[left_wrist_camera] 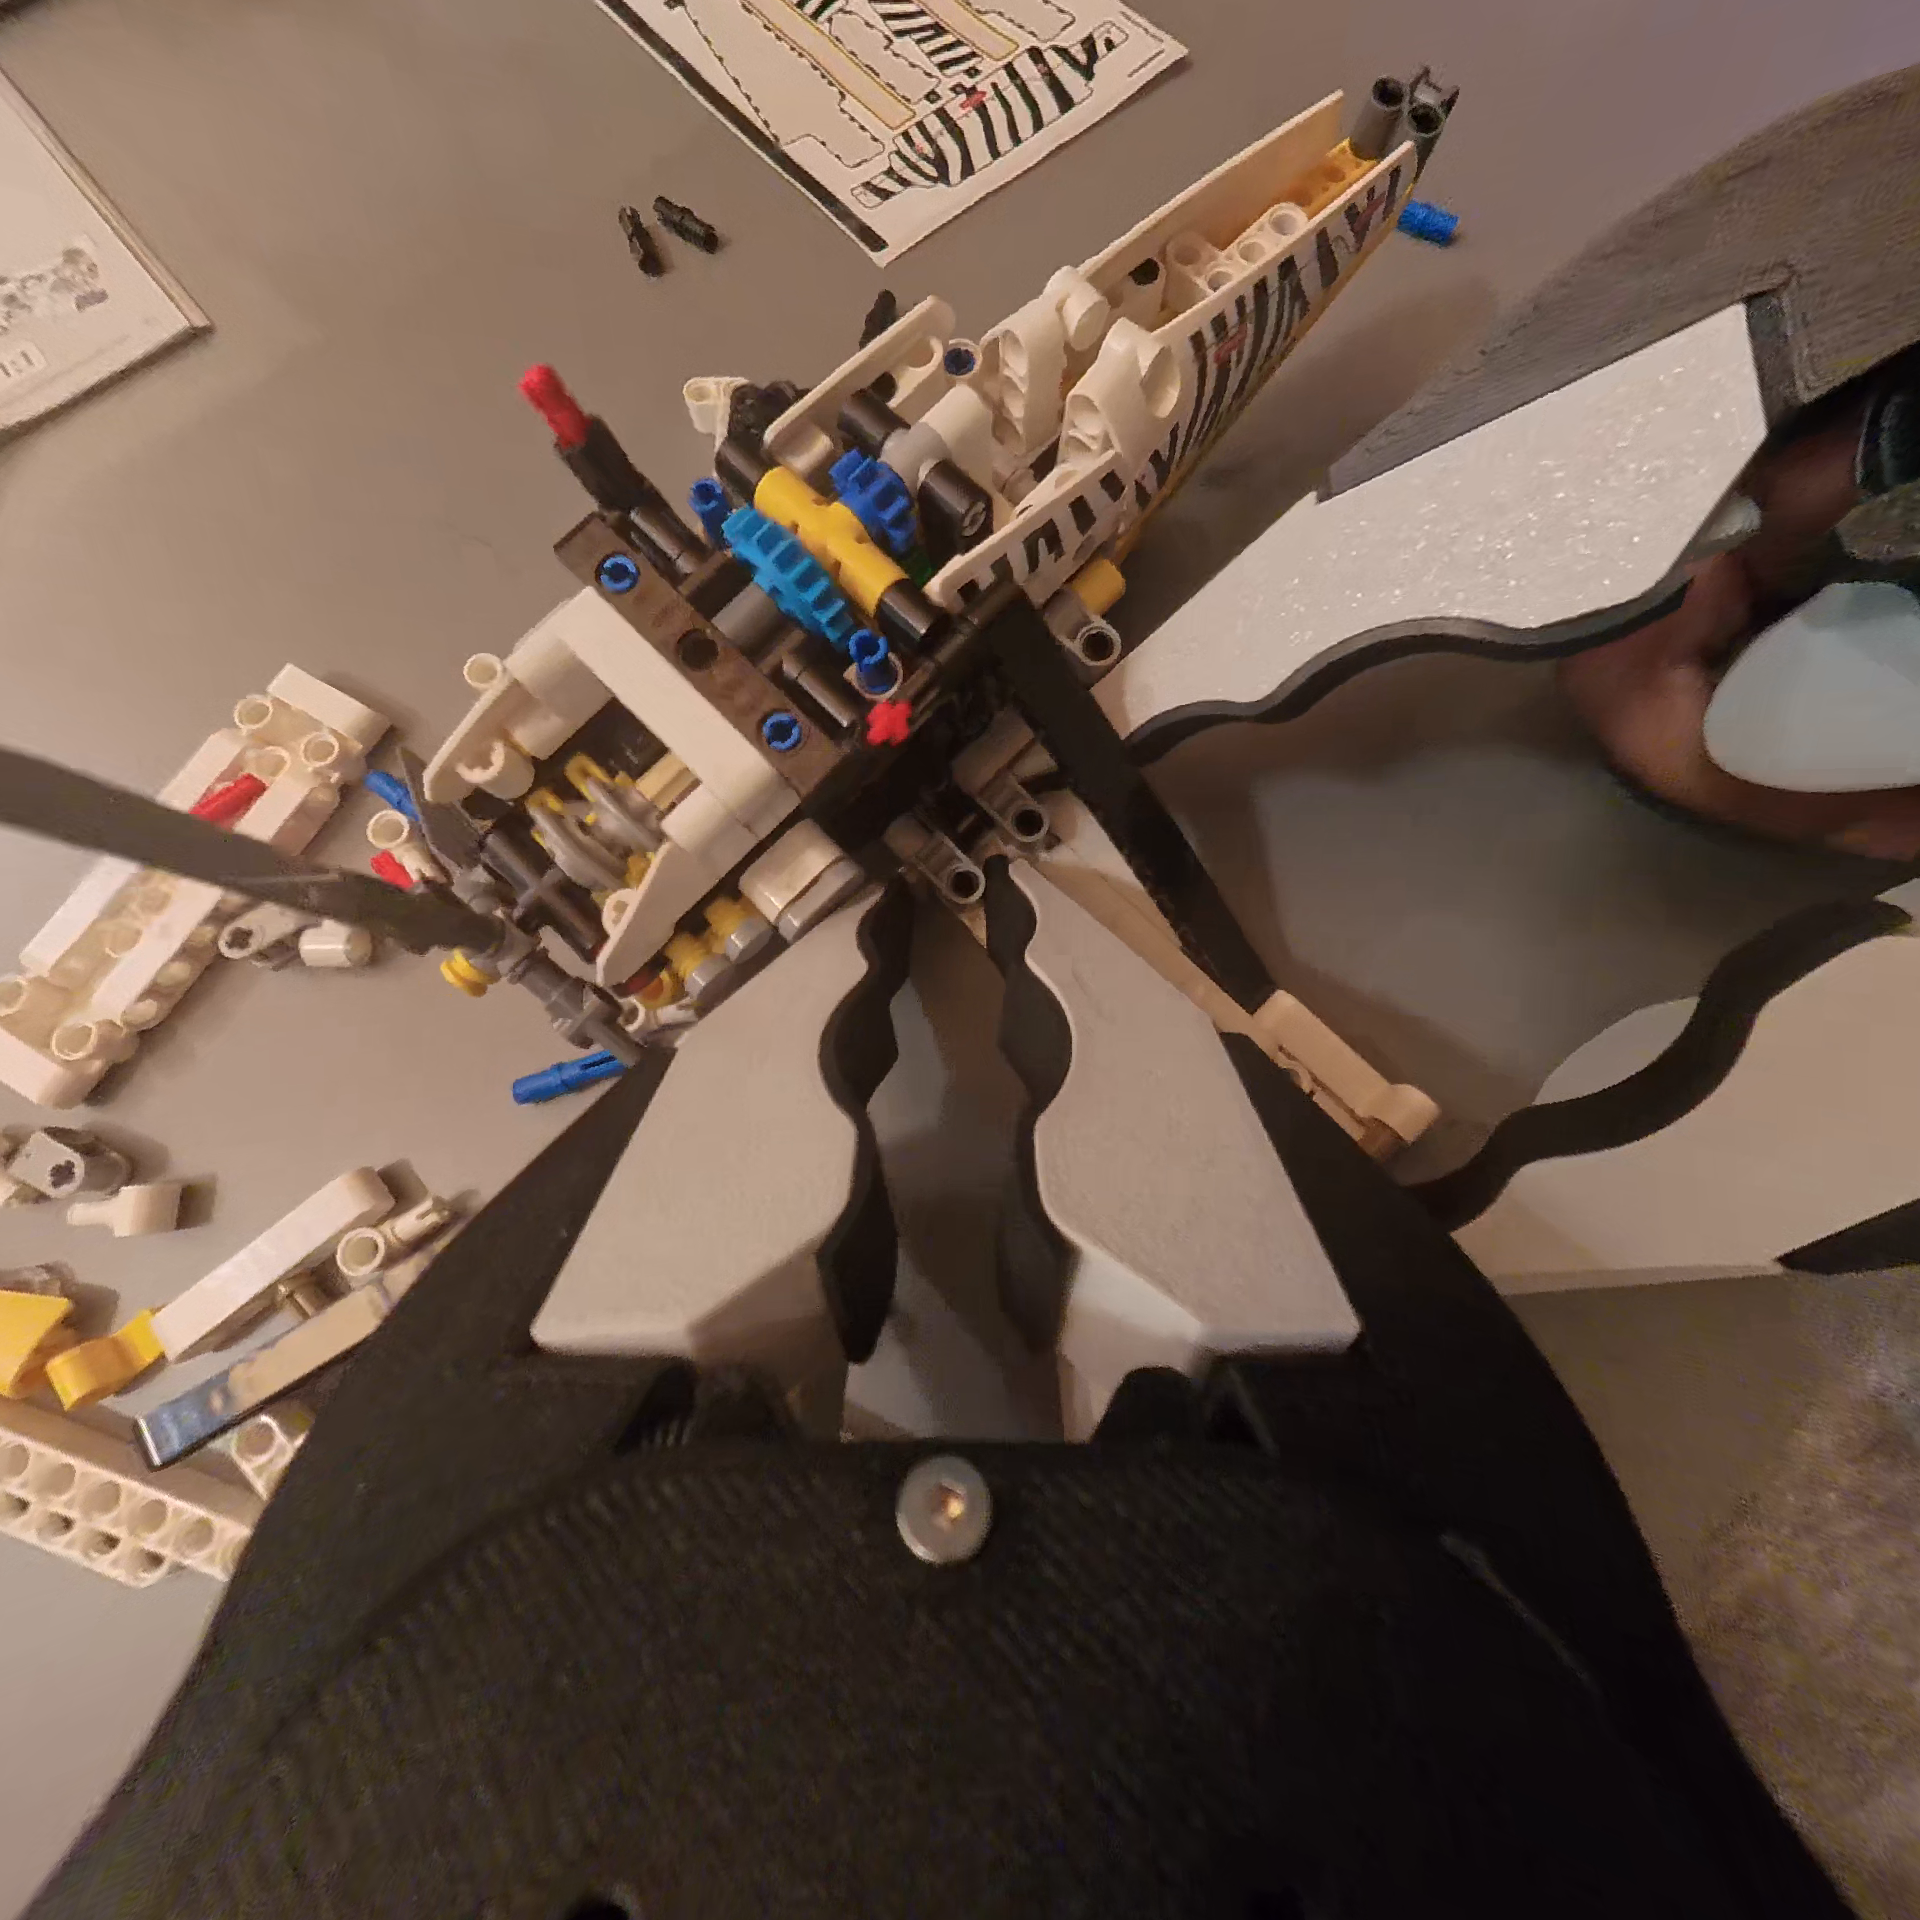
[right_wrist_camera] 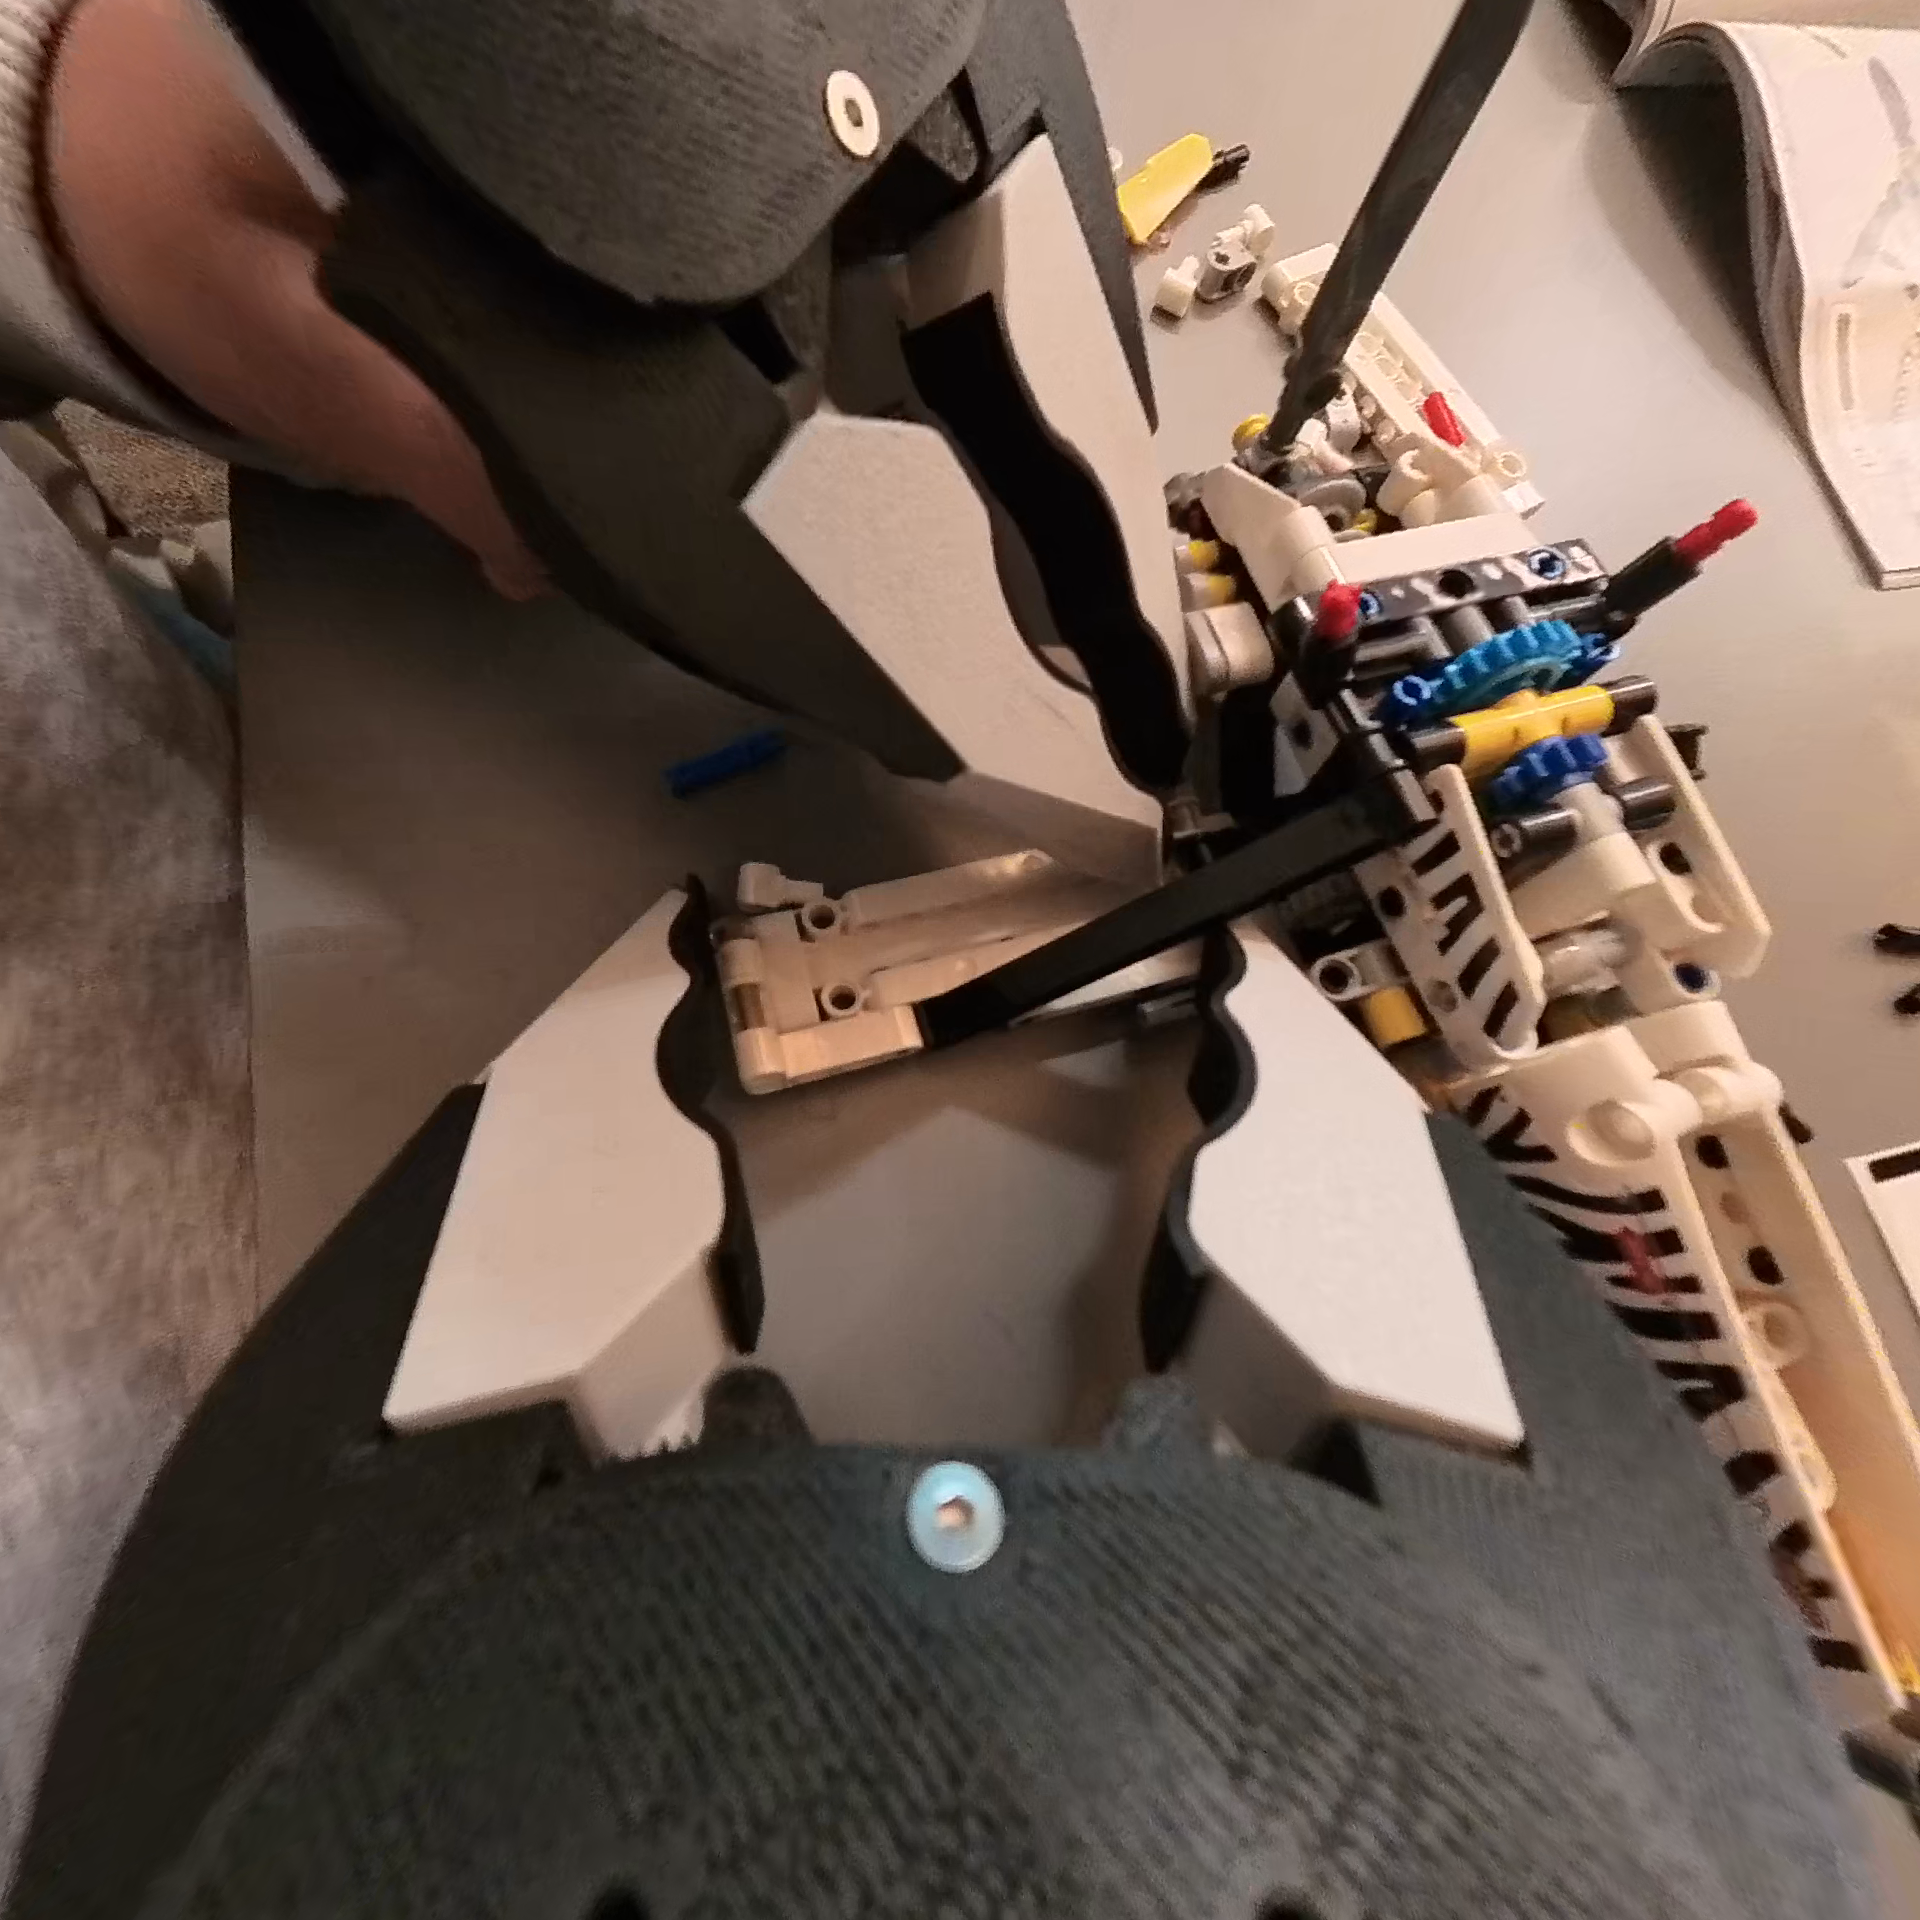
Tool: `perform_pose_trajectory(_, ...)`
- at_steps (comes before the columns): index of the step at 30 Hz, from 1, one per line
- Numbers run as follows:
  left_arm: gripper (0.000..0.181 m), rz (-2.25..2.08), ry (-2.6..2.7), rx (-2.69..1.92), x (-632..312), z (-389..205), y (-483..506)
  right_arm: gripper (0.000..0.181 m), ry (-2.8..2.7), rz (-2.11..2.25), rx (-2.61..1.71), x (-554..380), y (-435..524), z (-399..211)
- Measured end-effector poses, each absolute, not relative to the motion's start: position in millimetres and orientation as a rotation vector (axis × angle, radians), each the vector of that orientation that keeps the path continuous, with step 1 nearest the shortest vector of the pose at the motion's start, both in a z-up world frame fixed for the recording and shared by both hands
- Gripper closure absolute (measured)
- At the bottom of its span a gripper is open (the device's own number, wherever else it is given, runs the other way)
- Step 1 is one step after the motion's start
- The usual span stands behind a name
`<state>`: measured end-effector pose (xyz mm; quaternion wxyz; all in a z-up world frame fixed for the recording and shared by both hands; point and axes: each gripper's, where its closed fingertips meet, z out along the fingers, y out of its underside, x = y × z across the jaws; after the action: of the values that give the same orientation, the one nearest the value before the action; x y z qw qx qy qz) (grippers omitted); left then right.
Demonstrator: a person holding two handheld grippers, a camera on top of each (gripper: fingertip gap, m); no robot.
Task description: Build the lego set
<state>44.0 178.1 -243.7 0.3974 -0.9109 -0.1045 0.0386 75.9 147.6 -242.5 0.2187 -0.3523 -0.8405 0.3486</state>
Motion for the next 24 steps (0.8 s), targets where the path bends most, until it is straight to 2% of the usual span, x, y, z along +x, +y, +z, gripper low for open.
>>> perform_pose_trajectory(8, 0.165, -0.043, -0.332, -2.290, 50.7, -243.1, 179.3, 0.087, -2.274, 0.966, -1.017, 80.2, 150.9, -241.6)
perform_pose_trajectory(16, 0.165, -0.106, -0.394, -2.262, 61.3, -240.8, 179.5, 0.085, -1.987, 1.119, -1.239, 109.6, 177.9, -205.8)
perform_pose_trajectory(24, 0.164, -0.209, -0.276, -2.253, 105.5, -229.8, 199.3, 0.088, -1.764, 0.930, -1.368, 138.8, 196.0, -213.6)
